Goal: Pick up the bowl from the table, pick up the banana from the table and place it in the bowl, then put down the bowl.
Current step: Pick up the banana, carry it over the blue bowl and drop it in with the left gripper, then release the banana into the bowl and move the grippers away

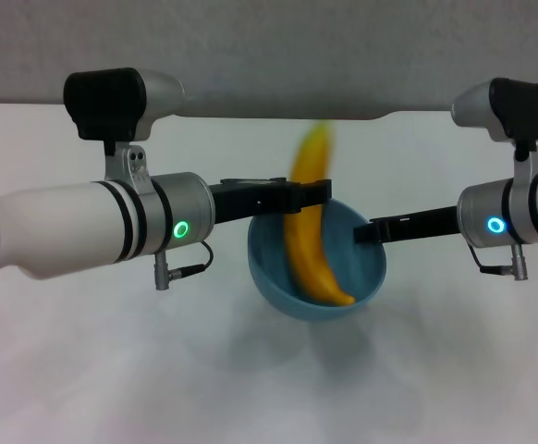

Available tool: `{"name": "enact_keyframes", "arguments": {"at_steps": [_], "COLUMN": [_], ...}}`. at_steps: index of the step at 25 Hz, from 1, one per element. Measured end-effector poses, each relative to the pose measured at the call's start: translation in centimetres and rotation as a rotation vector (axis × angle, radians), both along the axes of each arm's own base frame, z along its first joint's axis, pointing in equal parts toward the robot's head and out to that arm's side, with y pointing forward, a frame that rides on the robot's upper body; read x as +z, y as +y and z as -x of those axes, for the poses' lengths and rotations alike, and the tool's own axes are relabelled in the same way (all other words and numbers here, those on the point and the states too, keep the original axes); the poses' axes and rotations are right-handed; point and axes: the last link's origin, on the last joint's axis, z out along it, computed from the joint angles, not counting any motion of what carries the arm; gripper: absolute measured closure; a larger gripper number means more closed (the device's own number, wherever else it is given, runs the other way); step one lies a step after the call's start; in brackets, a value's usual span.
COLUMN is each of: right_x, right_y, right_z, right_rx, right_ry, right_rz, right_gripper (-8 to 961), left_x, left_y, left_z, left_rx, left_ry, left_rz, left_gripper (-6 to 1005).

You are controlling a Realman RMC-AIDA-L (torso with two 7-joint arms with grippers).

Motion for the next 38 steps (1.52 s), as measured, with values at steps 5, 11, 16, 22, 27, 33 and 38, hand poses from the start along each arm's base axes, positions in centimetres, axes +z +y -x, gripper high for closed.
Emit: {"name": "enact_keyframes", "arguments": {"at_steps": [5, 11, 16, 22, 27, 33, 38], "right_x": [0.0, 0.4, 1.6, 2.0, 0.6, -1.6, -2.9], "right_y": [-0.1, -0.3, 1.0, 3.0, 3.1, 1.9, 0.6], "right_z": [-0.4, -1.5, -2.4, -0.6, 1.0, 1.3, 0.9], "right_rx": [-0.009, -0.032, -0.04, 0.025, 0.058, 0.044, 0.038], "right_ry": [-0.003, -0.039, -0.145, -0.193, -0.192, -0.165, -0.151], "right_rz": [0.0, -0.008, -0.082, -0.148, -0.116, -0.048, -0.006], "right_gripper": [901, 901, 900, 900, 899, 899, 898], "left_x": [0.5, 4.2, 7.9, 8.7, 8.1, 8.1, 8.2], "left_y": [0.1, 1.7, 2.5, 3.1, 3.5, 3.6, 3.4], "left_z": [0.0, 1.4, 4.7, 8.0, 10.1, 11.4, 11.7], "left_rx": [-0.009, 0.003, -0.007, -0.024, -0.027, -0.001, 0.024], "left_ry": [-0.029, -0.036, 0.074, 0.333, 0.486, 0.517, 0.496], "left_rz": [-0.013, -0.132, -0.275, -0.373, -0.413, -0.448, -0.451], "left_gripper": [259, 122, 81, 84, 86, 89, 91]}}
